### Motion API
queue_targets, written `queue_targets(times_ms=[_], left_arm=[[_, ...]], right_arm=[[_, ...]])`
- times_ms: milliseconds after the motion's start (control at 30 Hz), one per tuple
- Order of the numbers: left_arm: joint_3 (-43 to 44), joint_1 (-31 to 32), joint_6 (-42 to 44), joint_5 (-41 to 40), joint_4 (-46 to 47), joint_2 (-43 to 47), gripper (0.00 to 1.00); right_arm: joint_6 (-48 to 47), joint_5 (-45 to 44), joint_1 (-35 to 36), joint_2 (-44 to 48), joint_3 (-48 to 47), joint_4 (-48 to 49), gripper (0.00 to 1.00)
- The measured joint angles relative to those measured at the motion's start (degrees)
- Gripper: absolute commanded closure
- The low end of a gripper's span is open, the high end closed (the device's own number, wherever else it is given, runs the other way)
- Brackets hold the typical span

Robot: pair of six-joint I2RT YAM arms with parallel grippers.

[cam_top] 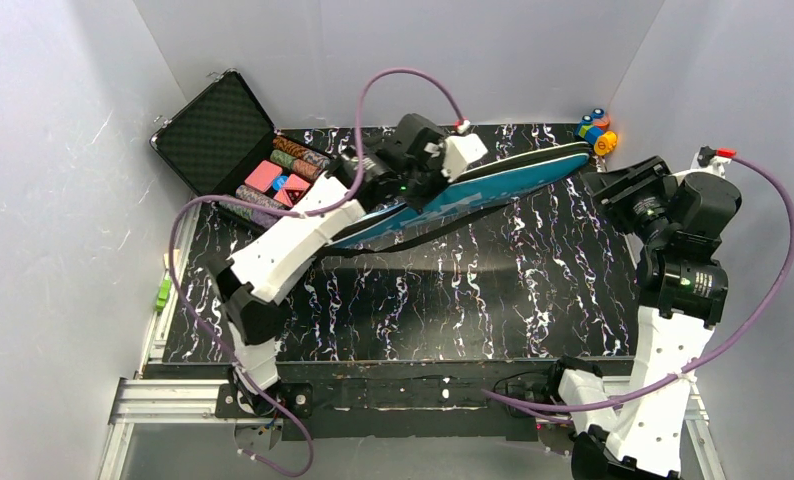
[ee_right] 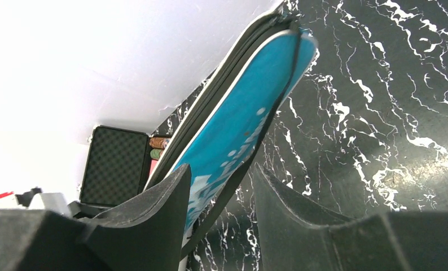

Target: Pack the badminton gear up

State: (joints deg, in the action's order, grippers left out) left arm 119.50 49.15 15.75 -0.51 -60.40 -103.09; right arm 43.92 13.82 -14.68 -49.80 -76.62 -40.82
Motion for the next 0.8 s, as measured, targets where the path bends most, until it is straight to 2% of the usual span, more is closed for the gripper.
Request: queue_targets(times_ms=[100,200,433,800], left_arm=[[3.1,2.6,2.3,-3.2,2.0,-4.0,1.0],[2.5,4.3,3.4,-4.6,5.6,-6.3,1.0],[-9.7,7.1,4.0,-5.6,16.5,-7.6,1.0],[-17.2,7.5,-1.4,-3.5,25.8,-13.9,1.0]], right_arm=[[1.2,0.1,0.0,0.6,0.0,-0.2,0.47],[2.0,0.2,0.0,0.7,1.0,-0.2,0.47],[2.3,-0.3,0.0,0.6,3.4,-1.1,0.47],[2.4,-0.7,-0.2,1.1,8.3,-1.0,0.48]])
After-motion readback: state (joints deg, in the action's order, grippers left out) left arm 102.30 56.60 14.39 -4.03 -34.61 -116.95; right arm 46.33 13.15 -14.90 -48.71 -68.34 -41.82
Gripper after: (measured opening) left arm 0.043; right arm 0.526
